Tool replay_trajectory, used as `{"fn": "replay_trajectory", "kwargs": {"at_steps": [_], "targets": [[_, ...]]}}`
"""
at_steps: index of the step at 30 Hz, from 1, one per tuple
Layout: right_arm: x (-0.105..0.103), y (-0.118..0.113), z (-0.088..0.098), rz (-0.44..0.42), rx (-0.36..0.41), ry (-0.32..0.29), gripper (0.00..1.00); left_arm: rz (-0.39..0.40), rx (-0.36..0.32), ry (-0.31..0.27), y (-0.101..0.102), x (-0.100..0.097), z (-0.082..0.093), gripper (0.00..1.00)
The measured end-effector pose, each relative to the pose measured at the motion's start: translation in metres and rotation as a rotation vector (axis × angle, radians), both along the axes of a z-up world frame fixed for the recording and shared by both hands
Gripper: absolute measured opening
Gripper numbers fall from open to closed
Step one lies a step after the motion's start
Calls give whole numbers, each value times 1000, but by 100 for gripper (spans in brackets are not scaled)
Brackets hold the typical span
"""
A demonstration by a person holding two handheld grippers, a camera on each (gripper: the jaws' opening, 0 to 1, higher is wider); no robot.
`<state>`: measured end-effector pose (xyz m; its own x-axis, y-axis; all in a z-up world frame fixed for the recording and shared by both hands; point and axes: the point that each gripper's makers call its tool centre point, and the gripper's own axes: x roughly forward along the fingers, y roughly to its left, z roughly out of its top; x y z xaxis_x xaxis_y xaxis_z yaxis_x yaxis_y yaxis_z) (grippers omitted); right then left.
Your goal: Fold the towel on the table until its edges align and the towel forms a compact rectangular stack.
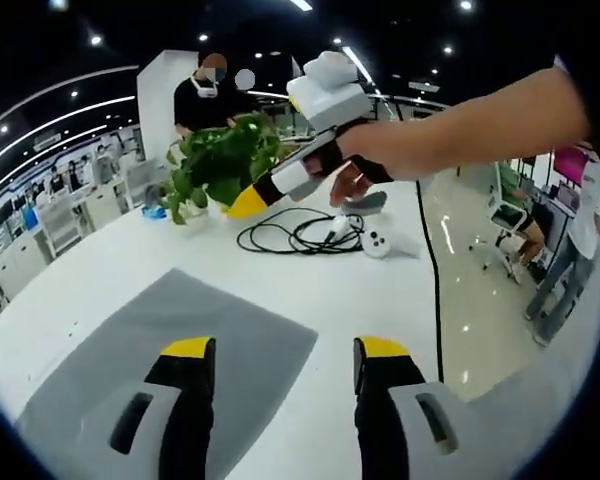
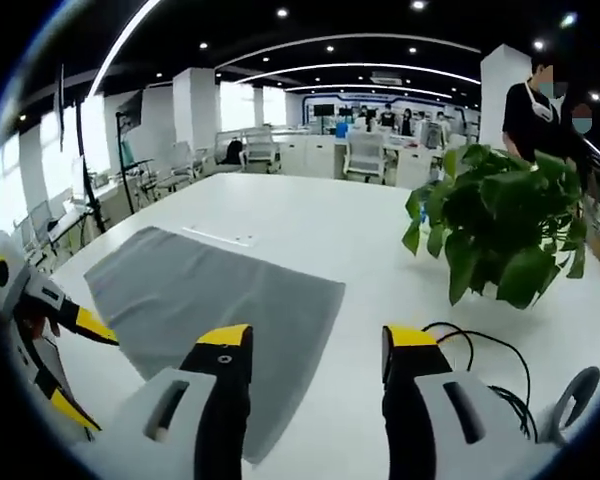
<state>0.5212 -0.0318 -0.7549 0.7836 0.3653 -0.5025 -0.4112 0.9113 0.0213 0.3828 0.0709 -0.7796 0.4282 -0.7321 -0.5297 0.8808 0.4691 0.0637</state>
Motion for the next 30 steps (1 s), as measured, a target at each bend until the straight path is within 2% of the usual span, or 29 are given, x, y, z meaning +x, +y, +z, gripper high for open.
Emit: {"fn": "replay_trajectory", "kwargs": {"at_steps": [7, 10, 13, 14, 19, 22, 25, 26, 30], "targets": [[26, -2, -15, -10, 34, 2, 50, 3, 39, 17, -17, 8, -23, 55], [36, -1, -23, -10, 56, 17, 48, 1, 55, 25, -21, 9, -31, 52], [43, 0, -30, -11, 61, 25, 48, -7, 60, 1, -26, 11, -34, 44], [51, -2, -41, -11, 70, 32, 47, -10, 65, 2, -29, 12, -38, 44], [63, -1, -52, -8, 89, 46, 46, -4, 86, 37, -33, 15, -53, 43], [75, -2, -59, -9, 97, 56, 45, -9, 108, 38, -35, 16, -62, 41], [87, 1, -67, -13, 120, 67, 44, -6, 138, 51, -36, 17, -79, 40], [86, 5, -70, -15, 136, 87, 43, -6, 140, 53, -37, 18, -82, 39], [97, 12, -81, -6, 141, 104, 43, 9, 119, 84, -45, 22, -90, 37]]}}
